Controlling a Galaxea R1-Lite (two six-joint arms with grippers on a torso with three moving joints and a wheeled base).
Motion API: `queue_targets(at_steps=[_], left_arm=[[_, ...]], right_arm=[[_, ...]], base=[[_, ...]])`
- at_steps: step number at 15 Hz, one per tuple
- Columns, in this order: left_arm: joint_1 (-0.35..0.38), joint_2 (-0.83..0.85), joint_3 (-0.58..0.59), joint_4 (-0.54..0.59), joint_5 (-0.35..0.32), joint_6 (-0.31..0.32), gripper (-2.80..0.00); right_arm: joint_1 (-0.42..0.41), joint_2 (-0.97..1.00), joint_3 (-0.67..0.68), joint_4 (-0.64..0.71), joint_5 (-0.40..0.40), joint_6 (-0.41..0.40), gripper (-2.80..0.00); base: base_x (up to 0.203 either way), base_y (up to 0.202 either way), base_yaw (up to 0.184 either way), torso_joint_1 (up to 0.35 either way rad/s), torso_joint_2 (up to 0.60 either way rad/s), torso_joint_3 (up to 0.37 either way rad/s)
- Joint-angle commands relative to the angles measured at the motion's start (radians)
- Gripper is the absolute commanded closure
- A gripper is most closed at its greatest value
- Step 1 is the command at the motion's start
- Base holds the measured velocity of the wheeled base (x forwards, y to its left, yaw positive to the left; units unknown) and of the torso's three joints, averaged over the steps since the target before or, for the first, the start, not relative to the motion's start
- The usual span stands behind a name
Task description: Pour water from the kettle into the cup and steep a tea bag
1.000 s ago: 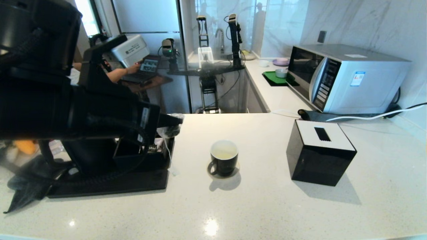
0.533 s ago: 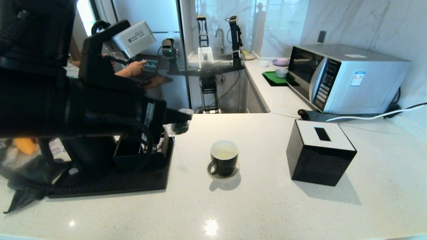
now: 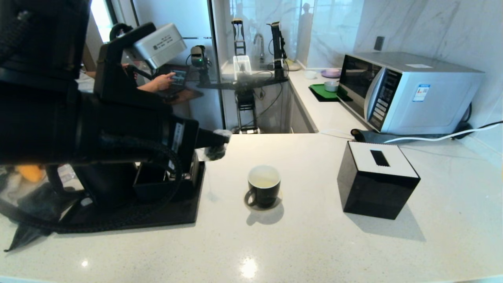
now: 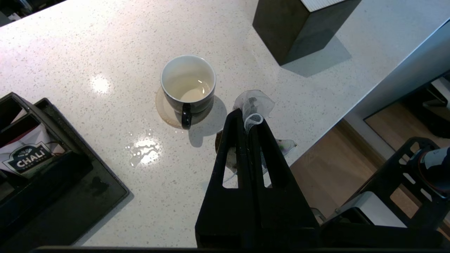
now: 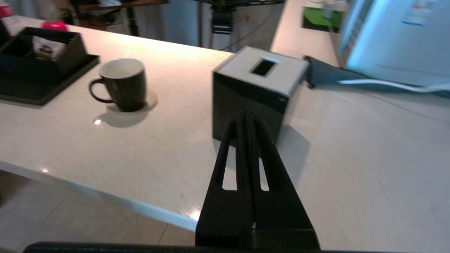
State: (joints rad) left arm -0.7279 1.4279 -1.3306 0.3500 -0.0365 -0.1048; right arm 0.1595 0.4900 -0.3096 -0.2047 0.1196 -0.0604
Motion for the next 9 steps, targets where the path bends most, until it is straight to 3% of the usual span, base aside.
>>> queue_targets(at_steps=[1,3,6,9], left_arm=[[-0.001,0.006,-0.002,-0.016,0.000,-0.001,0.00],[-0.001,0.023,0.002,-0.099,0.001,-0.004,0.00],[-0.001,0.029,0.005,-0.111,-0.003,-0.004,0.00],[-0.002,0.031,0.011,-0.114,-0.006,-0.003,0.00]], right_arm=[[0.083,0.328,-0.047,-0.157,0.004,-0.001,0.00],[0.165,0.523,-0.084,-0.318,0.007,-0.002,0.00],[0.281,0.780,-0.145,-0.538,0.038,-0.002,0.00],[0.351,0.950,-0.223,-0.645,0.240,-0.002,0.00]], base=[[0.000,0.000,0.000,0.000,0.00,0.000],[0.000,0.000,0.000,0.000,0.00,0.000],[0.000,0.000,0.000,0.000,0.00,0.000],[0.000,0.000,0.000,0.000,0.00,0.000]])
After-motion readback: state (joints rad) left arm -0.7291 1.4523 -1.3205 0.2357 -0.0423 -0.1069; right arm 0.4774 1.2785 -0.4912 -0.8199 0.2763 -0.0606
